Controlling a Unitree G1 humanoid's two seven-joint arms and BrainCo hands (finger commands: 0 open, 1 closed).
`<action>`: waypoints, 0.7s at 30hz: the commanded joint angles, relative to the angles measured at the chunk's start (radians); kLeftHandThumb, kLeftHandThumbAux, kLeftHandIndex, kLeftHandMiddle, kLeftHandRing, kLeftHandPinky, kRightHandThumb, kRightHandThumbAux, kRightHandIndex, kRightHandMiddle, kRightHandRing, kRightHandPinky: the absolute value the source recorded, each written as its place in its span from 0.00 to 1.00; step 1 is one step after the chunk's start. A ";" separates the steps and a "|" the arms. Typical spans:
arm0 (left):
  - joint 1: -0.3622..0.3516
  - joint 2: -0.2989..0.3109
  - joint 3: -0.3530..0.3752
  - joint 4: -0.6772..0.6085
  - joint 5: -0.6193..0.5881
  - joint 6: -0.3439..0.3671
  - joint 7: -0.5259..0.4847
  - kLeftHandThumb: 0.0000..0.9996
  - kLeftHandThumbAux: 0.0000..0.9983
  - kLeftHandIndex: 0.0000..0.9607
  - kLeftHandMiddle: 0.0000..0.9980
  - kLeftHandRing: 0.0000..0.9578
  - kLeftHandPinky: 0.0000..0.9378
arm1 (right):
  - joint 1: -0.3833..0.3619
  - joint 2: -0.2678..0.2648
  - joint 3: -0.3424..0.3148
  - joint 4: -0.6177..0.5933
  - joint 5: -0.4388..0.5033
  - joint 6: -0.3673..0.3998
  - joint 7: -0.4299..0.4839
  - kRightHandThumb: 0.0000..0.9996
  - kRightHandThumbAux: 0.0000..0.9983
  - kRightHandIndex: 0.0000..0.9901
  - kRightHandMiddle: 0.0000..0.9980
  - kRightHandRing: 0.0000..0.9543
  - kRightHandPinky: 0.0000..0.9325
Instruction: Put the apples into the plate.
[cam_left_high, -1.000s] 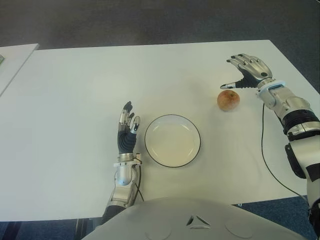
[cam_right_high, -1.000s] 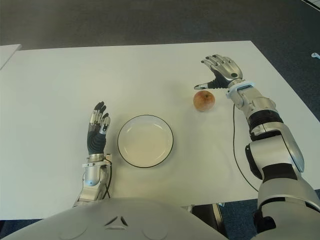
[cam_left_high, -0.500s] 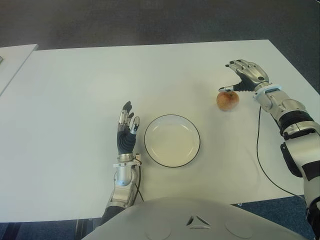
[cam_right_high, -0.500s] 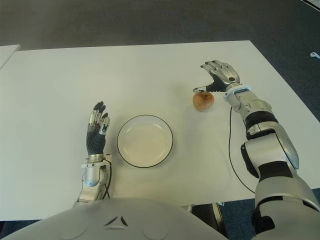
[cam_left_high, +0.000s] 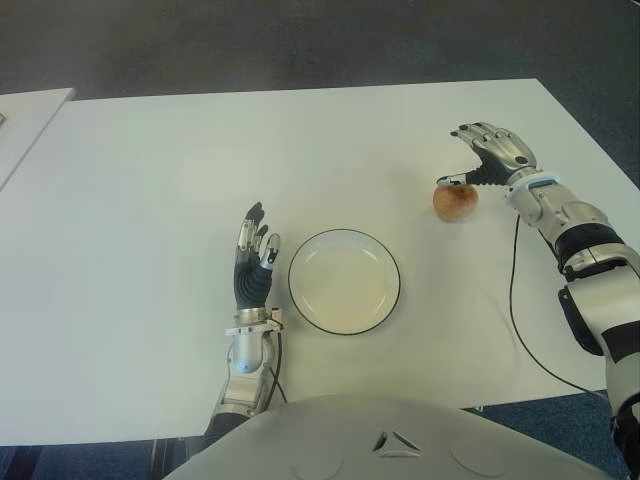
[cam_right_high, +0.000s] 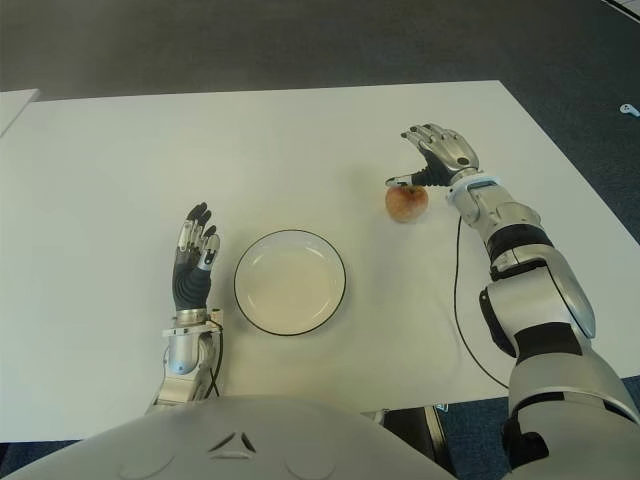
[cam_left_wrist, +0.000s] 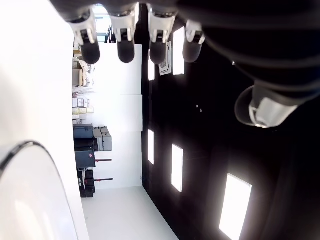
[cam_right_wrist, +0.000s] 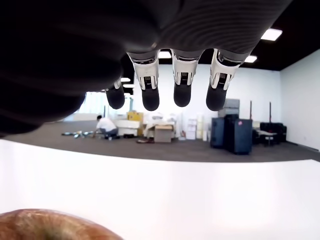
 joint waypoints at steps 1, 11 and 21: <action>0.080 0.003 0.005 0.056 0.026 0.014 -0.009 0.04 0.42 0.00 0.00 0.00 0.00 | 0.036 0.013 0.006 -0.001 0.026 -0.012 0.005 0.23 0.30 0.00 0.00 0.00 0.00; 0.086 0.004 0.006 0.046 0.035 0.014 -0.005 0.03 0.43 0.00 0.00 0.00 0.00 | 0.080 0.013 0.004 -0.017 0.056 -0.020 0.012 0.23 0.31 0.00 0.00 0.00 0.00; 0.099 0.003 0.005 0.015 0.040 0.034 -0.005 0.03 0.42 0.00 0.00 0.00 0.00 | 0.143 0.023 0.002 -0.016 0.089 -0.018 -0.003 0.24 0.33 0.00 0.00 0.00 0.00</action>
